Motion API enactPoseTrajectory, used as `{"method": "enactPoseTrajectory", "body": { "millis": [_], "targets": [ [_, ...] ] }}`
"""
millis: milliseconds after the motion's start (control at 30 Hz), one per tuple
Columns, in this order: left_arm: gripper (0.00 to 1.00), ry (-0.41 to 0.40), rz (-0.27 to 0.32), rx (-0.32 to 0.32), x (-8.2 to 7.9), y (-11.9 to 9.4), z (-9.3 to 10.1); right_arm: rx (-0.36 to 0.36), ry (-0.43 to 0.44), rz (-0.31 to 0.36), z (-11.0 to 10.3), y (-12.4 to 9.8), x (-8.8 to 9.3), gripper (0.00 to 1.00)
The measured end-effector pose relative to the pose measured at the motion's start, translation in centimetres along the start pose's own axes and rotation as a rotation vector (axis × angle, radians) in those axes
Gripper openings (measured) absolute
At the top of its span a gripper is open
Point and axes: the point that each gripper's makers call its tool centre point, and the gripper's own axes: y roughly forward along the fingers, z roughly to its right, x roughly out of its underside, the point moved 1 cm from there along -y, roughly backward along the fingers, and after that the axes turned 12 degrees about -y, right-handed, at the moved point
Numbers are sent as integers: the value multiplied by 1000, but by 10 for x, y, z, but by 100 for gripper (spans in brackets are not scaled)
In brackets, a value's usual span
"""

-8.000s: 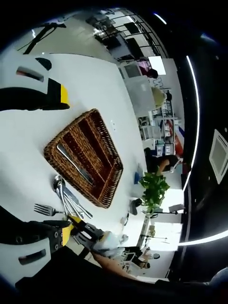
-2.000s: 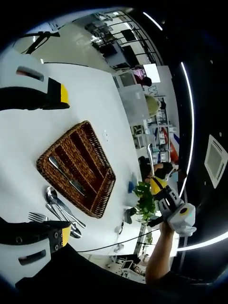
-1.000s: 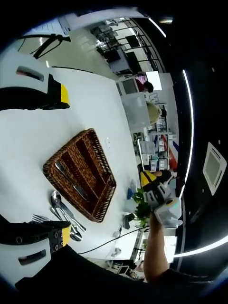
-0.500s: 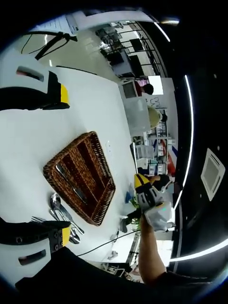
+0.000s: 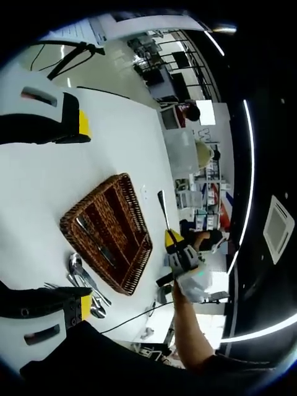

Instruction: Arrange the knives, forks, and spoons in their matching storage slots by inserting each utensil handle-first until every utensil is classified and aligned in the correct compartment

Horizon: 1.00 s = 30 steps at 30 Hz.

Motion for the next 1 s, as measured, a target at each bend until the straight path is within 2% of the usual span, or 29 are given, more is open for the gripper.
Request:
{"method": "enactPoseTrajectory", "body": {
  "millis": [433,500,600,1000],
  "targets": [
    [99,-8,5,-17,2,-6,-3,-72,16,11,-33,17,4,0],
    [99,-7,5,-16,3,-6,-3,-109,17,45,-42,21,-1,0],
    [99,-7,1,-14,4,-6,-3,-125,-11,24,-50,27,1,0],
    [99,-10,-4,-24,5,-13,-7,-207,9,31,-81,42,0,0]
  ]
}}
